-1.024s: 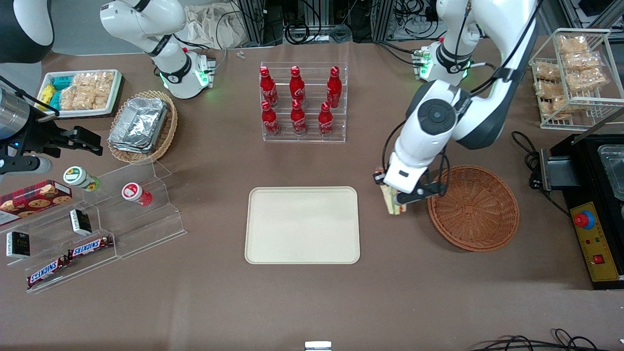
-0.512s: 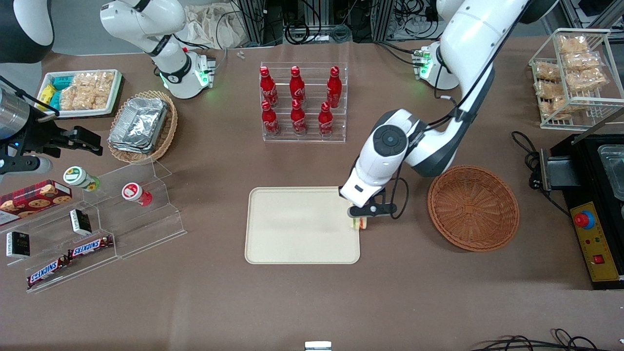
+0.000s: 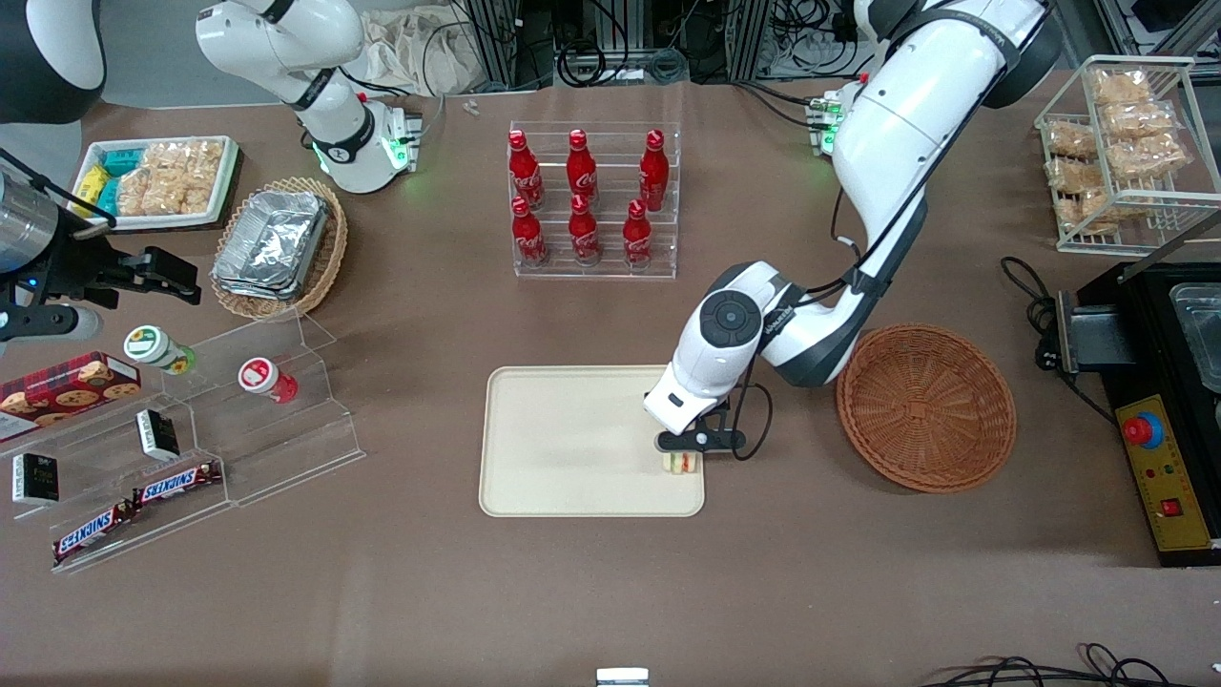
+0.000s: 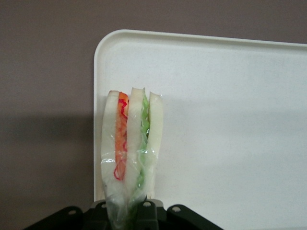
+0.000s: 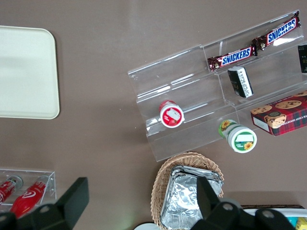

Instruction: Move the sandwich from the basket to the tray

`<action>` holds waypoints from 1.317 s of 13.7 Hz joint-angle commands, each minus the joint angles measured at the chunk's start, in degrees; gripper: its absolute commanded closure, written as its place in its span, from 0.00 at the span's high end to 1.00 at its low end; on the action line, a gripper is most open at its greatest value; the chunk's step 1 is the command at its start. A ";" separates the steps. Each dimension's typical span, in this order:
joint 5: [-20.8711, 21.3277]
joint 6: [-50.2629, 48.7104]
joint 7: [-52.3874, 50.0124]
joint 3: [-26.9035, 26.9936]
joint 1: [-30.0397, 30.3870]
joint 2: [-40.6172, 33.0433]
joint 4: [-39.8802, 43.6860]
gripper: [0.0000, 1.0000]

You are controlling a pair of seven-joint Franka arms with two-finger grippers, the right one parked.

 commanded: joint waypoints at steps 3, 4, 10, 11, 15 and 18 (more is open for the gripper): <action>2.36 0.71 -6.05 0.40 -1.04 1.06 1.60 0.78; 3.94 0.98 -6.58 0.40 -1.22 1.15 1.51 0.95; 3.61 0.89 -7.46 0.40 -0.52 -0.94 1.77 0.99; 3.60 0.63 -8.25 0.49 -0.08 -2.52 1.77 0.99; 0.19 -4.98 -7.82 0.31 5.53 -9.91 2.04 0.99; -1.66 -9.72 -7.82 0.40 7.90 -13.77 3.61 0.99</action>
